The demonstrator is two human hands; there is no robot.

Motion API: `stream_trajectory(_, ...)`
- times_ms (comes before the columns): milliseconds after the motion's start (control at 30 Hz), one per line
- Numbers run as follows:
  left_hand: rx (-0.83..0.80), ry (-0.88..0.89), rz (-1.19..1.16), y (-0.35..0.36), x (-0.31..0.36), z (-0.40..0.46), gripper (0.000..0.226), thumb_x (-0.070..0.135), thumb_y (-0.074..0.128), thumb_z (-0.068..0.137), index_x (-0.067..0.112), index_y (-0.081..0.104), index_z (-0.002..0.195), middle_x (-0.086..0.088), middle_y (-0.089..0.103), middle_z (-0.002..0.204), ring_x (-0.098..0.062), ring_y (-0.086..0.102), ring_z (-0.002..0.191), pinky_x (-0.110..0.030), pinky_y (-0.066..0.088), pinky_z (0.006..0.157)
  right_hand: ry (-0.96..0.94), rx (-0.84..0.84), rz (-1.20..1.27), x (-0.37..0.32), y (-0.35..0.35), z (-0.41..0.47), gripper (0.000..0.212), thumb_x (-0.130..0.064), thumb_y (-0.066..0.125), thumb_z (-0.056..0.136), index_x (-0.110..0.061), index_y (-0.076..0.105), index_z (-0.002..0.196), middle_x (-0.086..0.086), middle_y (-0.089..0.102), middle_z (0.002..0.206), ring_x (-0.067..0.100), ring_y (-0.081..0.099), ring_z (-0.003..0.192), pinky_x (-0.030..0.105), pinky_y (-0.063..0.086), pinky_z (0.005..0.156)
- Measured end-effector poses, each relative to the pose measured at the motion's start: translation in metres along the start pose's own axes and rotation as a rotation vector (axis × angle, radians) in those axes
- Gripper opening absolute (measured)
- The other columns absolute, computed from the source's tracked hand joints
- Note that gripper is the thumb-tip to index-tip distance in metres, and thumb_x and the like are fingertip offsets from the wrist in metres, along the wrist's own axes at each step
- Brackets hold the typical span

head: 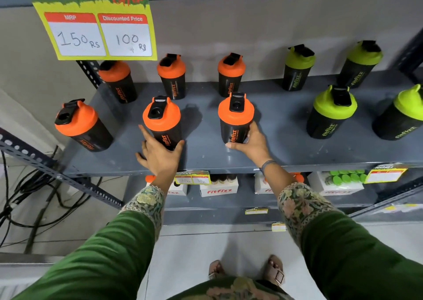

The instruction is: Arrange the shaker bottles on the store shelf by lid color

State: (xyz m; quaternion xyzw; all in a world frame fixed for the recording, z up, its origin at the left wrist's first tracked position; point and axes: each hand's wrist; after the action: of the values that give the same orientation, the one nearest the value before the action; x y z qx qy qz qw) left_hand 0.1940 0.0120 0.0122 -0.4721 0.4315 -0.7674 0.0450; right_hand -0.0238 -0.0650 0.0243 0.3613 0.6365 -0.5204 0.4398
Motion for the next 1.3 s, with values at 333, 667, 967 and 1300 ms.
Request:
stream_trajectory(333,0.132,0.303,-0.136,0.027,0.025,-0.137,0.077,0.047,0.053,0.081,0.003,0.028,0.140,-0.025,0.040,0.139,-0.037,0.025,0.134,-0.051,0.018,0.109,-0.149,0.689,0.290,0.046,-0.065,-0.054,0.042,-0.009,0.067,0.079,-0.031,0.053,0.111,0.008,0.055,0.102,0.007,0.054,0.088,0.039,0.050,0.084)
stream_trajectory(667,-0.397,0.384,-0.465,0.127,0.192,-0.192,0.119,0.044,0.077,0.064,0.024,-0.008,0.144,-0.020,0.046,0.135,-0.030,0.042,0.125,-0.049,0.035,0.103,-0.154,1.034,0.086,0.107,-0.258,-0.025,0.098,-0.014,0.081,0.059,0.010,0.028,0.138,0.030,0.038,0.136,0.031,0.038,0.131,0.035,0.029,0.115)
stream_trajectory(967,-0.374,0.194,-0.383,0.186,0.263,-0.207,0.131,0.053,0.076,0.054,0.021,-0.013,0.146,-0.011,0.048,0.139,-0.033,0.042,0.126,-0.047,0.030,0.098,-0.086,0.723,0.075,0.132,-0.322,0.009,0.115,-0.014,0.086,0.053,-0.008,0.019,0.147,0.015,0.038,0.148,0.027,0.039,0.136,0.026,0.028,0.110)
stream_trajectory(1300,-0.301,0.205,-0.346,0.184,0.255,-0.209,0.132,0.045,0.083,0.057,0.020,-0.011,0.146,-0.019,0.053,0.130,-0.039,0.045,0.120,-0.049,0.036,0.098,-0.081,0.641,0.105,0.129,-0.329,0.017,0.118,-0.010,0.086,0.056,-0.008,0.013,0.149,0.016,0.039,0.149,0.026,0.043,0.133,0.014,0.026,0.102)
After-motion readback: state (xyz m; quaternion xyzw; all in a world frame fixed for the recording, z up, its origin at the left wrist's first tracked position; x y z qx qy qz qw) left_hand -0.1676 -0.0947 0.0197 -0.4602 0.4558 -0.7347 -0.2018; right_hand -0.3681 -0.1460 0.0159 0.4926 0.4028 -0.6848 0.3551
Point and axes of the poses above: each hand's wrist, its own z-axis towards the middle knuckle, its own y-axis out of the palm, x = y × z
